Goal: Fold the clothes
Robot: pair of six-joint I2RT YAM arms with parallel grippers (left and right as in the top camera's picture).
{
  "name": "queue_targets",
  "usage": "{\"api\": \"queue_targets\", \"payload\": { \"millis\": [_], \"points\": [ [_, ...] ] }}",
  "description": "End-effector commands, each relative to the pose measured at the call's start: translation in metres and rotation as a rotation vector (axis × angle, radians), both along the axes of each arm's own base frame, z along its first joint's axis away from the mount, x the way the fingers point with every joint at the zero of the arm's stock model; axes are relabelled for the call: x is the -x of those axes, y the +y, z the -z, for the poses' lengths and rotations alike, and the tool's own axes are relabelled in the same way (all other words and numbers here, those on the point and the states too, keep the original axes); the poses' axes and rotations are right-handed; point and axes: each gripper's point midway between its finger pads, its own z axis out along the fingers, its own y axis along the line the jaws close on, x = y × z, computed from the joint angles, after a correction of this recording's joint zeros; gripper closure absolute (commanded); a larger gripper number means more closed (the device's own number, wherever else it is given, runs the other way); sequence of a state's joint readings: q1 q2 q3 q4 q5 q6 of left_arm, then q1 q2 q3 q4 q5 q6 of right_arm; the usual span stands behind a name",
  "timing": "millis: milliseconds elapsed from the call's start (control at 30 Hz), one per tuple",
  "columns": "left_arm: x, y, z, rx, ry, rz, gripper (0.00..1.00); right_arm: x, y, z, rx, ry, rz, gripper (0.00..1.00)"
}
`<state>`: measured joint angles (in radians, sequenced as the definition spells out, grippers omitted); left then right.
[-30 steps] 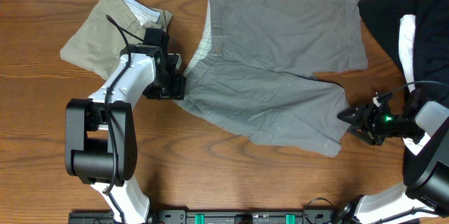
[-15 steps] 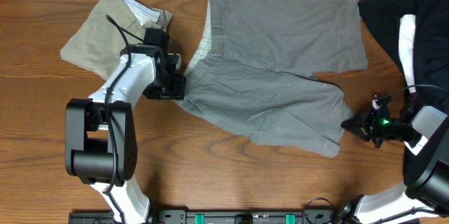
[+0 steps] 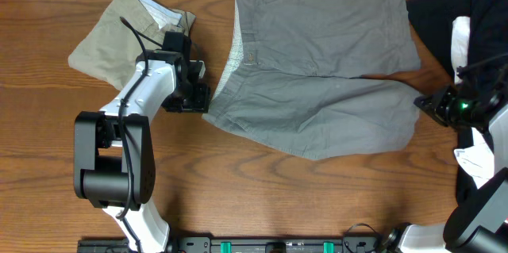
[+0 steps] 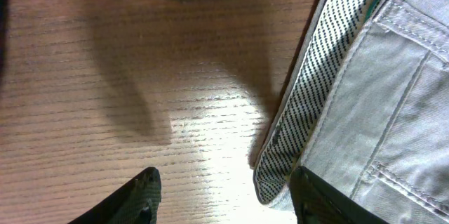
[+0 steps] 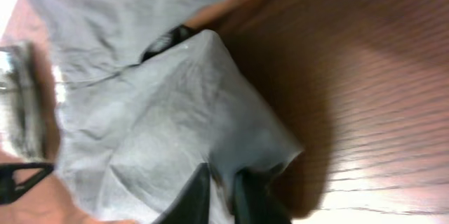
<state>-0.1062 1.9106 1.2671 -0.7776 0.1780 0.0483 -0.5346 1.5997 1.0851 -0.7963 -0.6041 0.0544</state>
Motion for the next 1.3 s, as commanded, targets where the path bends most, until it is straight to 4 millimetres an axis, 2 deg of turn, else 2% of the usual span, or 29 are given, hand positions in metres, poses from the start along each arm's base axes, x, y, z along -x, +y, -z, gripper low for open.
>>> {"api": "queue_targets", "payload": {
  "millis": [0,67,167,267,367,533,633,800,900,967,1000,1133,1267],
  "points": [
    [-0.003,0.002,-0.002,-0.002,-0.005,-0.014,0.39,0.0,-0.011,0.011,0.096,0.042,0.009,0.59],
    [-0.003,0.002,-0.002,-0.002,-0.005,-0.014,0.39,0.002,-0.014,0.012,0.114,0.053,0.016,0.41],
    [-0.003,0.002,-0.002,-0.002,-0.005,-0.014,0.39,0.008,-0.017,0.016,0.123,0.086,0.028,0.3],
    [-0.002,0.002,-0.002,-0.002,-0.004,-0.014,0.39,0.018,-0.02,0.02,0.124,0.135,0.05,0.27],
    [-0.002,0.002,-0.002,-0.002,-0.004,-0.014,0.39,0.037,-0.023,0.029,0.148,0.238,0.084,0.27],
    [-0.001,0.002,-0.003,-0.002,-0.002,-0.014,0.39,0.069,-0.007,0.053,0.102,0.359,0.082,0.3],
    [-0.002,0.002,-0.01,0.0,-0.015,-0.015,0.39,0.082,0.007,0.068,0.049,0.384,0.071,0.37],
    [-0.012,0.001,-0.027,0.005,-0.069,-0.014,0.39,0.08,0.032,0.08,-0.069,0.302,0.035,0.45],
    [-0.017,0.001,-0.033,0.009,-0.101,-0.014,0.39,0.068,0.04,0.079,-0.115,0.216,0.023,0.69],
    [-0.018,0.001,-0.034,0.009,-0.107,-0.014,0.39,0.054,0.051,0.066,-0.19,0.116,-0.02,0.94],
    [-0.018,0.0,-0.034,0.009,-0.106,-0.014,0.39,0.048,0.055,0.058,-0.231,0.078,-0.029,0.99],
    [-0.018,0.0,-0.034,0.01,-0.109,-0.014,0.39,0.023,0.071,0.015,-0.354,-0.044,-0.088,0.99],
    [-0.02,0.0,-0.034,0.011,-0.116,-0.014,0.39,0.007,0.08,-0.014,-0.351,-0.066,-0.145,0.99]
  ]
}}
